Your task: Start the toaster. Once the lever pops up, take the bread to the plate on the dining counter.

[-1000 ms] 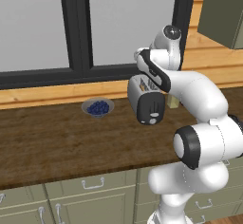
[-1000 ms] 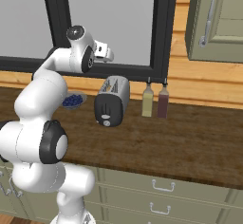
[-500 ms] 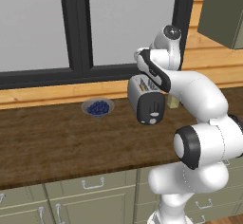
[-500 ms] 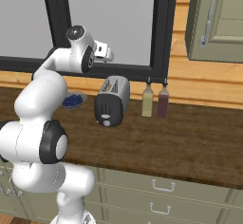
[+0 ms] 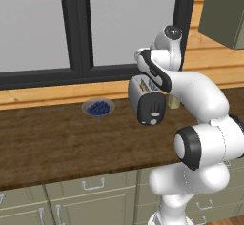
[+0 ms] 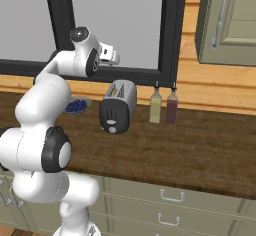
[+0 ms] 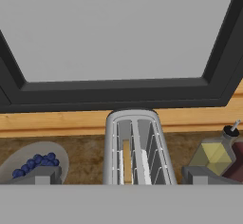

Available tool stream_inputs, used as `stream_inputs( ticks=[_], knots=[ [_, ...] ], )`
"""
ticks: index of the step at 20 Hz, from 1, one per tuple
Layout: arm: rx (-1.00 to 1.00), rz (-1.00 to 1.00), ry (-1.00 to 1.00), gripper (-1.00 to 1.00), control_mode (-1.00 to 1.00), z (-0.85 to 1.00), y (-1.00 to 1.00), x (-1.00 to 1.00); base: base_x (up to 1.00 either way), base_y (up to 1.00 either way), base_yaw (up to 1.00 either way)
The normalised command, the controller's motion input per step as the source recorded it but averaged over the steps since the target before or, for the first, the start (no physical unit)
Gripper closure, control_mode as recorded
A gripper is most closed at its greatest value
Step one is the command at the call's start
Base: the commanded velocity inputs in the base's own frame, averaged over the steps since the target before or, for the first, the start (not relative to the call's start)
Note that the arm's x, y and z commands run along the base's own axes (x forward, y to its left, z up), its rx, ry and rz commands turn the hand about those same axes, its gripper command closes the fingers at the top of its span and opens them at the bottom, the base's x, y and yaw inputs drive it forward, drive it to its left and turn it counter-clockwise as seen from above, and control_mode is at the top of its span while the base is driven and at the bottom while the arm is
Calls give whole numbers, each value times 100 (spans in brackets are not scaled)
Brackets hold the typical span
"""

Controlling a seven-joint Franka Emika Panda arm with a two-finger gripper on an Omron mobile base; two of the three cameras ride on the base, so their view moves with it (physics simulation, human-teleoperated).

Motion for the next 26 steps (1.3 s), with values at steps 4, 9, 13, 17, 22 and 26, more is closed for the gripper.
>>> stream_inputs(
  ticks=[4, 9, 13, 17, 22, 26],
  knots=[
    [0, 0, 0, -100, -100, 0, 0, 0, 0, 0, 0],
    [0, 0, 0, -100, -100, 0, 0, 0, 0, 0, 0],
    [0, 0, 0, -100, -100, 0, 0, 0, 0, 0, 0],
    [0, 0, 0, -100, -100, 0, 0, 0, 0, 0, 0],
    [0, 0, 0, -100, -100, 0, 0, 0, 0, 0, 0],
    [0, 0, 0, -100, -100, 0, 0, 0, 0, 0, 0]
  ],
)
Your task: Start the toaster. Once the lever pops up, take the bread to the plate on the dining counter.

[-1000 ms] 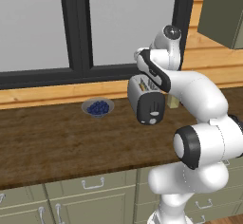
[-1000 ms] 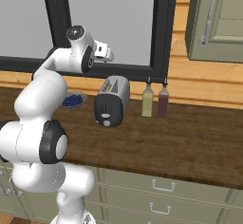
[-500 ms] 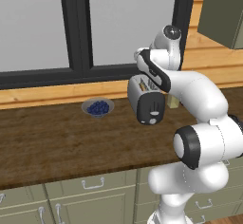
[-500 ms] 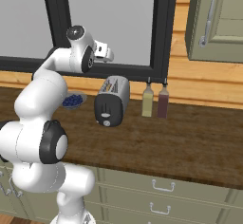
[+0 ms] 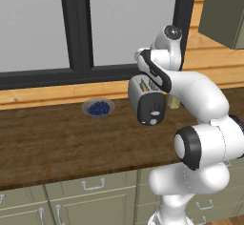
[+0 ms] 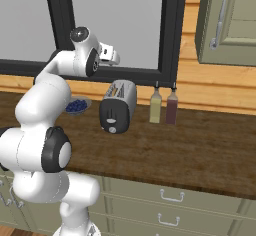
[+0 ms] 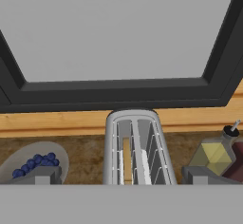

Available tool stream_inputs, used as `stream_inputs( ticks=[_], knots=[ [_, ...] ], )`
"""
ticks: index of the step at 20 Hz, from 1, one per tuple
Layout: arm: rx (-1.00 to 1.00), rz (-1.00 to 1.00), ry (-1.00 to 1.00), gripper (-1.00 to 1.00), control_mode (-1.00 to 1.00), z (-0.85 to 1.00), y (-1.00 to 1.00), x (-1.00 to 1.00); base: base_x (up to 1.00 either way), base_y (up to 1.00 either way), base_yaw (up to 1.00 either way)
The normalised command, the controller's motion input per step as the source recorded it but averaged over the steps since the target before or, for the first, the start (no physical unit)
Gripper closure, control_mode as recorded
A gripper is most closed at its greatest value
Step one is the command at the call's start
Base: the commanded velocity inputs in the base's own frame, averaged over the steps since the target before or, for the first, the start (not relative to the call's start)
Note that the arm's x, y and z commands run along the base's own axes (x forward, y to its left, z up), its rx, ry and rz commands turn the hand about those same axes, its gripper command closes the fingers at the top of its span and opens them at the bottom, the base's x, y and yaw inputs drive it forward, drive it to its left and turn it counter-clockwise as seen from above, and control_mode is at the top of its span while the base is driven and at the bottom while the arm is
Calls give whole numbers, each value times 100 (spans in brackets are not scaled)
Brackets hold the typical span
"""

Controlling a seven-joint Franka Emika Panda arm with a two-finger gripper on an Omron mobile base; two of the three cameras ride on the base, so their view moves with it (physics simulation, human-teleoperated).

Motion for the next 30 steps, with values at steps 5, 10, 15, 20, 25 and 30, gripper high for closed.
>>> stream_inputs(
  ticks=[5, 10, 15, 20, 25, 30],
  knots=[
    [0, 0, 0, -100, -100, 0, 0, 0, 0, 0, 0],
    [0, 0, 0, -100, -100, 0, 0, 0, 0, 0, 0],
    [0, 0, 0, -100, -100, 0, 0, 0, 0, 0, 0],
    [0, 0, 0, -100, -100, 0, 0, 0, 0, 0, 0],
    [0, 0, 0, -100, -100, 0, 0, 0, 0, 0, 0],
    [0, 0, 0, -100, -100, 0, 0, 0, 0, 0, 0]
  ],
)
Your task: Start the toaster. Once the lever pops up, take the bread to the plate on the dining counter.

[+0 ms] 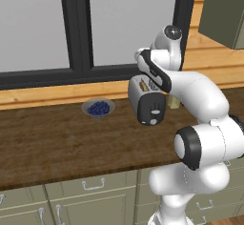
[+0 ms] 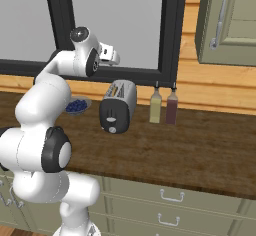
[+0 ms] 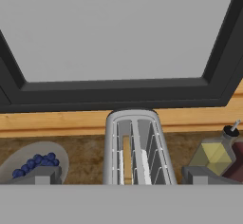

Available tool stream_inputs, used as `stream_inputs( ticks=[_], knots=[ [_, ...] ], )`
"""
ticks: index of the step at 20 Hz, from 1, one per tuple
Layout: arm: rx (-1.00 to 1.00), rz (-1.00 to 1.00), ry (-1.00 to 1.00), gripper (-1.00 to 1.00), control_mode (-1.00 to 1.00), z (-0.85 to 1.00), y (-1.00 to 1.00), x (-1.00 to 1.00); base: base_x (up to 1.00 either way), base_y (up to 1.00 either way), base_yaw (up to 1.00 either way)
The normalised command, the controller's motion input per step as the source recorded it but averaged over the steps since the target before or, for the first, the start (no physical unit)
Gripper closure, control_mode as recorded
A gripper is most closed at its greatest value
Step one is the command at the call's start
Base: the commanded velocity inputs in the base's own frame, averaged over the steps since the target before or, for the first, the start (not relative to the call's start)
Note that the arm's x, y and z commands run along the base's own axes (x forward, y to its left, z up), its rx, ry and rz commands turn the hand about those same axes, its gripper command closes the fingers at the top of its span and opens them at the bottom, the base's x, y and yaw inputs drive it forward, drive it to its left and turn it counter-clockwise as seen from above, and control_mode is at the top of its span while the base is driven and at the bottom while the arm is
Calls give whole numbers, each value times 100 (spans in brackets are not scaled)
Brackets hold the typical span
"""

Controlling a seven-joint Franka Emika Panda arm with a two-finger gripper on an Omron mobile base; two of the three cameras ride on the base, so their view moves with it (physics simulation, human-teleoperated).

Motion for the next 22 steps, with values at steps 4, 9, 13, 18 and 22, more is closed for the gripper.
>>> stream_inputs(
  ticks=[4, 9, 13, 18, 22],
  knots=[
    [0, 0, 0, -100, -100, 0, 0, 0, 0, 0, 0],
    [0, 0, 0, -100, -100, 0, 0, 0, 0, 0, 0],
    [0, 0, 0, -100, -100, 0, 0, 0, 0, 0, 0],
    [0, 0, 0, -100, -100, 0, 0, 0, 0, 0, 0],
    [0, 0, 0, -100, -100, 0, 0, 0, 0, 0, 0]
  ],
)
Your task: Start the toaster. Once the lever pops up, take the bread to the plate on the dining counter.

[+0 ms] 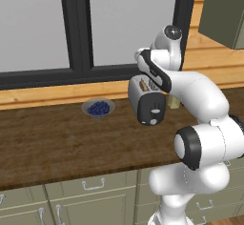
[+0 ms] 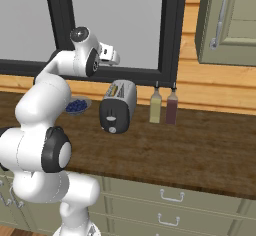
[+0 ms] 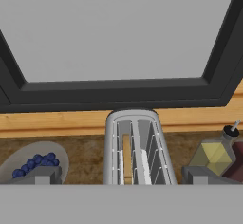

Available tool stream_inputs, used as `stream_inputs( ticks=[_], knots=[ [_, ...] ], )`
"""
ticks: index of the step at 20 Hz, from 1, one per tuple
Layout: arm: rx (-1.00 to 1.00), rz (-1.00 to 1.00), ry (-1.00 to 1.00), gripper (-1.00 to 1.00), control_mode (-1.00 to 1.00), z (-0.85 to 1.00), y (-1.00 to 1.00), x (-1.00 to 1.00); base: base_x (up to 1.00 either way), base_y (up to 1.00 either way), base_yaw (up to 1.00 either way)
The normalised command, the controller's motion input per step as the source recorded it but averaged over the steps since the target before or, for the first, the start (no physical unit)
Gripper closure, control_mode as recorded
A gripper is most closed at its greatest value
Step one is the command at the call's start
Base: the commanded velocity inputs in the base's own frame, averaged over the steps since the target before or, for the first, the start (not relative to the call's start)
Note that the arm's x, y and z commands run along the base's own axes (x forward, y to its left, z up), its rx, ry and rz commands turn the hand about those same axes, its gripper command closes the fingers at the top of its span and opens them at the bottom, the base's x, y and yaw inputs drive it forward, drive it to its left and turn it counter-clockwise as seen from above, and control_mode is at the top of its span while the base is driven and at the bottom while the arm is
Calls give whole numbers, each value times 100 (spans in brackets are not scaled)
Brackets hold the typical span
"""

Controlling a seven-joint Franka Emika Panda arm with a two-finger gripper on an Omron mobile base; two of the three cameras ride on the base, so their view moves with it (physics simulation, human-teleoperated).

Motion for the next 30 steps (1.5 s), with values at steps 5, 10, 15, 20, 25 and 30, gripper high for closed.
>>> stream_inputs(
  ticks=[5, 10, 15, 20, 25, 30],
  knots=[
    [0, 0, 0, -100, -100, 0, 0, 0, 0, 0, 0],
    [0, 0, 0, -100, -100, 0, 0, 0, 0, 0, 0],
    [0, 0, 0, -100, -100, 0, 0, 0, 0, 0, 0],
    [0, 0, 0, -100, -100, 0, 0, 0, 0, 0, 0],
    [0, 0, 0, -100, -100, 0, 0, 0, 0, 0, 0],
    [0, 0, 0, -100, -100, 0, 0, 0, 0, 0, 0]
  ],
)
